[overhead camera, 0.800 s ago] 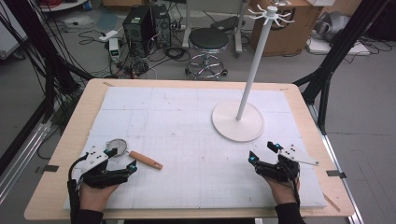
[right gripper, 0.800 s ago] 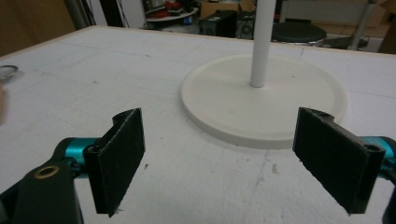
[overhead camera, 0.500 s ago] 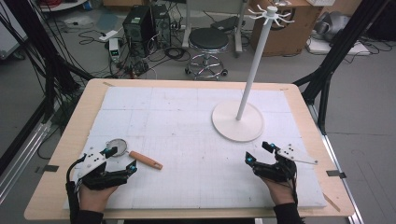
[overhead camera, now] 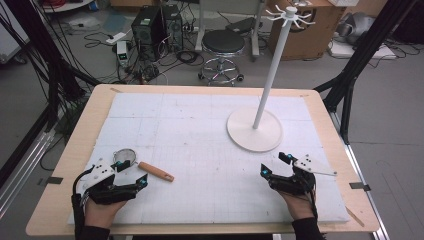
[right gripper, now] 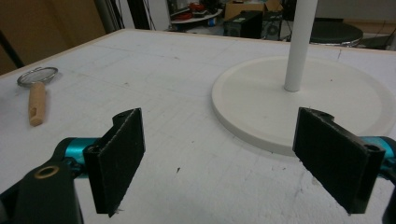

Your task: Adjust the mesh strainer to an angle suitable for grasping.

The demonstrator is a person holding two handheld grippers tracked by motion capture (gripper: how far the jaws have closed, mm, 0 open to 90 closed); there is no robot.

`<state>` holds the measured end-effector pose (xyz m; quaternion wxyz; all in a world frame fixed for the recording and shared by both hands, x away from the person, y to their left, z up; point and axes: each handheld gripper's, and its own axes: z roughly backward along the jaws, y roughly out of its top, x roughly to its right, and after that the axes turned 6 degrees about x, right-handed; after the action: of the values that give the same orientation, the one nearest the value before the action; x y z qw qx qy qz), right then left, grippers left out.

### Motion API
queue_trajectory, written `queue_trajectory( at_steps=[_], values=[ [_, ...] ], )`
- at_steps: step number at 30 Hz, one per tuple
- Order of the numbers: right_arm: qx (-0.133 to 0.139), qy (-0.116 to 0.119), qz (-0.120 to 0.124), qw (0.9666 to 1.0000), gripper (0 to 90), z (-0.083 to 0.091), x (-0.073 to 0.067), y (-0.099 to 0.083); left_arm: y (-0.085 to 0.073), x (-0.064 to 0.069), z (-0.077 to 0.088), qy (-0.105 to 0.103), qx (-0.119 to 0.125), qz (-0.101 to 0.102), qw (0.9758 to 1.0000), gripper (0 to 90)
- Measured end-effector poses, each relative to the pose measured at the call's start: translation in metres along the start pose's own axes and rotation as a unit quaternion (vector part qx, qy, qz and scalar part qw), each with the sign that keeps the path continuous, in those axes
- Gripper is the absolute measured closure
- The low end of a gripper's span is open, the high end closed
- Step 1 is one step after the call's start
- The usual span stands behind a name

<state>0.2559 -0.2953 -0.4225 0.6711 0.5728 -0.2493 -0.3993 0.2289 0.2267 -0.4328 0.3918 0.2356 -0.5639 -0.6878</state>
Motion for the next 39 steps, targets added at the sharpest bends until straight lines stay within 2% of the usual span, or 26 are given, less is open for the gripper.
queue_trajectory(
  at_steps=[2, 6, 8, 9, 10, 11, 15, 16, 20, 24, 26, 29, 33, 39],
  values=[
    [0.0, 0.0, 0.0, 1.0, 15.7, 0.0, -0.001, 0.0, 0.0, 0.0, 0.0, -0.002, -0.002, -0.001, 1.0, 26.0],
    [0.001, -0.002, 0.002, 1.0, 15.7, 0.001, -0.001, 0.0, 0.0, 0.0, -0.001, -0.007, -0.013, 0.005, 0.9999, 46.9],
    [0.002, -0.004, 0.001, 1.0, 15.7, 0.001, -0.001, 0.0, 0.0, 0.0, -0.002, -0.009, -0.021, 0.002, 0.9997, 53.8],
    [0.004, -0.006, 0.003, 1.0, 15.7, 0.001, -0.001, 0.0, 0.0, 0.0, -0.003, -0.006, -0.027, 0.002, 0.9996, 58.8],
    [0.006, -0.008, 0.004, 0.9999, 15.7, 0.002, -0.001, 0.0, -0.002, 0.0, -0.005, 0.001, -0.044, 0.004, 0.999, 64.8],
    [0.006, -0.008, 0.002, 1.0, 15.7, 0.002, -0.001, 0.0, -0.002, 0.0, -0.005, 0.001, -0.044, 0.004, 0.999, 69.4],
    [0.005, -0.007, 0.001, 1.0, 15.7, 0.003, 0.0, -0.001, -0.005, -0.004, -0.009, -0.014, -0.066, 0.017, 0.9976, 87.1],
    [0.004, -0.007, 0.003, 1.0, 15.7, 0.003, 0.0, -0.001, -0.008, -0.005, -0.014, -0.024, -0.088, 0.023, 0.9956, 88.9],
    [0.004, -0.005, 0.004, 1.0, 15.7, 0.003, 0.0, -0.001, -0.011, -0.006, -0.021, -0.036, -0.109, 0.033, 0.9929, 89.9],
    [0.004, -0.007, 0.004, 1.0, 15.7, 0.004, 0.0, -0.001, -0.012, -0.006, -0.025, -0.052, -0.111, 0.025, 0.9922, 90.0],
    [0.005, -0.008, 0.002, 1.0, 15.7, 0.004, 0.001, -0.002, -0.014, -0.006, -0.029, -0.058, -0.121, 0.033, 0.9904, 90.0],
    [0.008, -0.011, 0.001, 0.9999, 15.7, 0.005, 0.002, -0.001, -0.017, -0.008, -0.038, -0.057, -0.154, 0.043, 0.9856, 90.0],
    [0.01, -0.012, 0.002, 0.9999, 15.7, 0.005, 0.002, -0.001, -0.016, -0.007, -0.042, -0.06, -0.154, 0.04, 0.9854, 90.0],
    [0.008, -0.012, 0.004, 0.9999, 15.7, 0.004, 0.0, -0.001, -0.015, -0.009, -0.051, -0.076, -0.16, 0.047, 0.9831, 90.0]
  ],
)
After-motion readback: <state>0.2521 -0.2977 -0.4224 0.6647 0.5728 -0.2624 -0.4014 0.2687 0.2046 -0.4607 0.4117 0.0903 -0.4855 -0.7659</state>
